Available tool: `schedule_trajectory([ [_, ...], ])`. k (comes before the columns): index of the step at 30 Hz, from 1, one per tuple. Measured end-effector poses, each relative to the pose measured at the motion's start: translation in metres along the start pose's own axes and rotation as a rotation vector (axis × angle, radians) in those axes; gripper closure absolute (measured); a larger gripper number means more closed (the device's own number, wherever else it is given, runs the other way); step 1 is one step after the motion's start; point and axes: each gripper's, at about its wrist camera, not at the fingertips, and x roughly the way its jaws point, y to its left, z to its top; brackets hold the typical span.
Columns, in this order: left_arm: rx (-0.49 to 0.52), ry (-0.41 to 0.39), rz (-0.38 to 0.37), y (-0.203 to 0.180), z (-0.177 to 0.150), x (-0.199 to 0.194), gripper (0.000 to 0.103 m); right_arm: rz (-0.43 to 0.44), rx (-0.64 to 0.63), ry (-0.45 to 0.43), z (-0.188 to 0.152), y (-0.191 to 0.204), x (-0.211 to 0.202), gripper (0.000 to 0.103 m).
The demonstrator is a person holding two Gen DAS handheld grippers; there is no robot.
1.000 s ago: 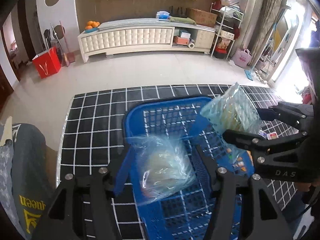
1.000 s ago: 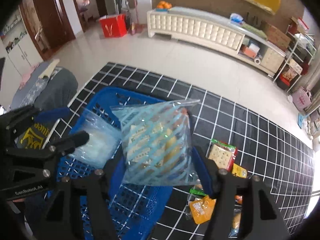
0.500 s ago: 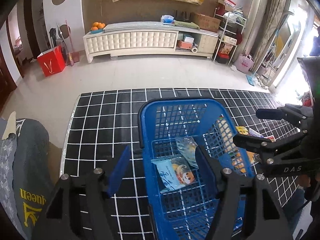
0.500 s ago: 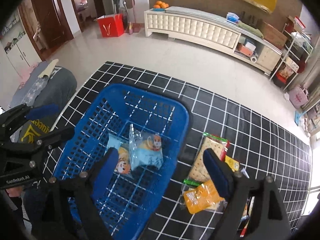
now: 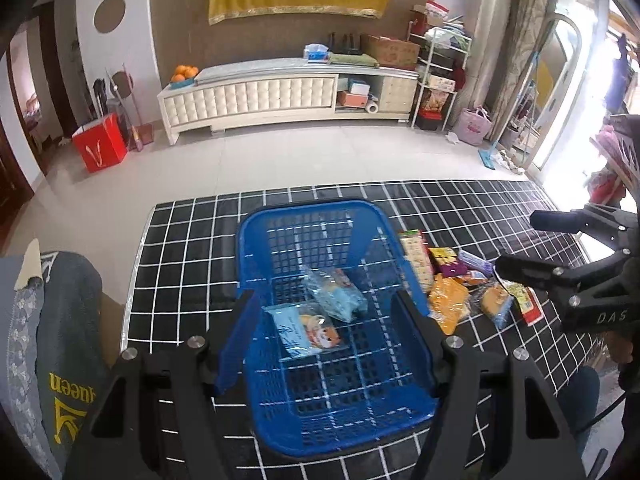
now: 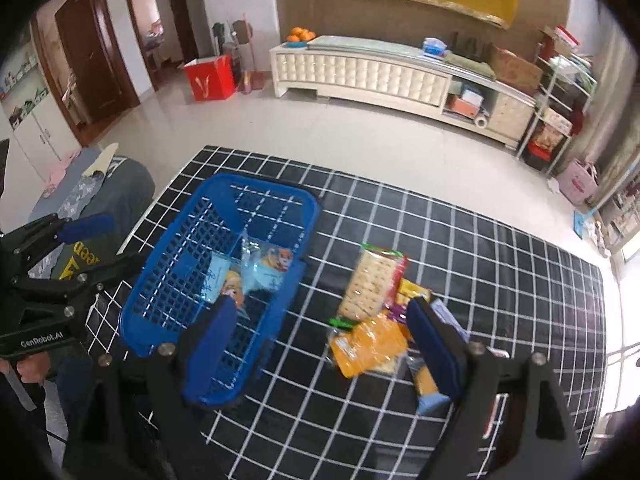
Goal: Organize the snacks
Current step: 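Move the left tool to the orange snack packet and grasp it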
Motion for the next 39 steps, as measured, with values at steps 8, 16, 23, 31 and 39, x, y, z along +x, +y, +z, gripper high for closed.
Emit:
schedule_trajectory([
  [8, 0.061, -0.005, -0.028, -0.051, -0.005, -0.01, 0.038, -0.044, 0.082, -0.01, -0.035, -0.046, -0.026, 0.014],
  [16, 0.133, 0.047, -0.064, -0.107, -0.013, 0.012, 0.038, -0.081, 0.131, -0.002, -0.069, -0.091, -0.039, 0.014],
  [23, 0.209, 0.083, -0.089, -0.161, -0.013, 0.036, 0.036, -0.119, 0.185, 0.036, -0.095, -0.132, -0.034, 0.014],
  [31, 0.23, 0.163, -0.104, -0.195, -0.018, 0.078, 0.031, -0.098, 0.225, 0.086, -0.12, -0.169, -0.008, 0.014],
  [39, 0.243, 0.261, -0.065, -0.22, -0.033, 0.135, 0.031, -0.069, 0.227, 0.115, -0.146, -0.182, 0.036, 0.014],
])
